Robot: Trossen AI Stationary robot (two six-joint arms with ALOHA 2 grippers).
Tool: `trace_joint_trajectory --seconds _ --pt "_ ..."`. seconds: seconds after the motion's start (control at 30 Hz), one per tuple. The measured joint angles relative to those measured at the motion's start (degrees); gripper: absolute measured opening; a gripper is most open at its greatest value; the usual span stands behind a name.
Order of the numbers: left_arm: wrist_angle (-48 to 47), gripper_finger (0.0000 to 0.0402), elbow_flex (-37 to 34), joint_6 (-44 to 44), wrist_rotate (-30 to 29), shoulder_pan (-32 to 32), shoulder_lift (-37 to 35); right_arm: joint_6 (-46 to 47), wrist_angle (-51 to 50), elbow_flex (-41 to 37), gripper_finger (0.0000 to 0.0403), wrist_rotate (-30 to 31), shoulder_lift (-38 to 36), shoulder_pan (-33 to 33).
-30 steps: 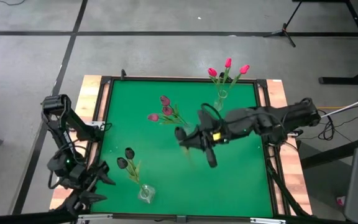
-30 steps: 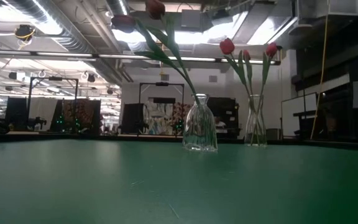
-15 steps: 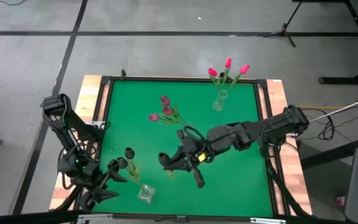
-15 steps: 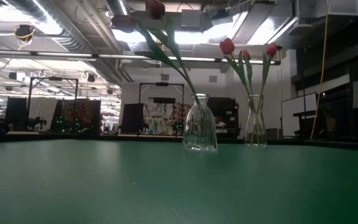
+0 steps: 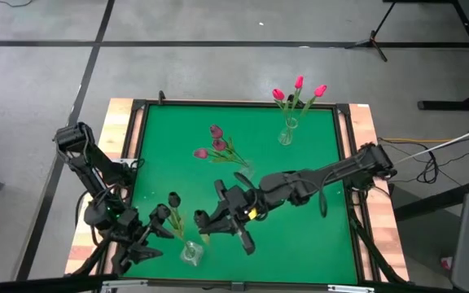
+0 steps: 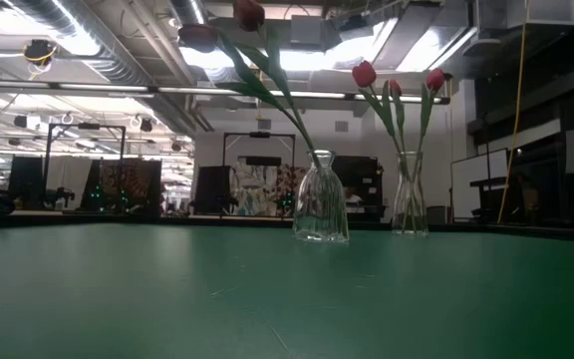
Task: Sort flowers into vase by color
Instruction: Put the black tulip into the bottom transparent vase
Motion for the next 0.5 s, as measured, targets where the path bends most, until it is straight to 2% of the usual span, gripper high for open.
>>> trace_joint_trajectory --seconds 0.1,0.2,0.4,0.5 --pt "0.0 0.0247 0.0 0.3 0.0 0.0 0.0 0.0 2.3 0.3 0.0012 0.0 1.6 0.0" --pt "-1.3 0.0247 0.0 0.7 -0.5 0.1 0.0 0.0 2.1 4.0 0.0016 0.0 3.8 0.0" --pt "-2.3 0.0247 0.7 1.9 -1.7 0.3 0.0 0.2 -3.3 16.4 0.0017 -1.5 11.5 0.0" --pt "-7.1 0.0247 2.3 2.0 -2.9 -1.8 -1.6 0.2 -6.4 22.9 0.0018 -1.5 15.9 -0.4"
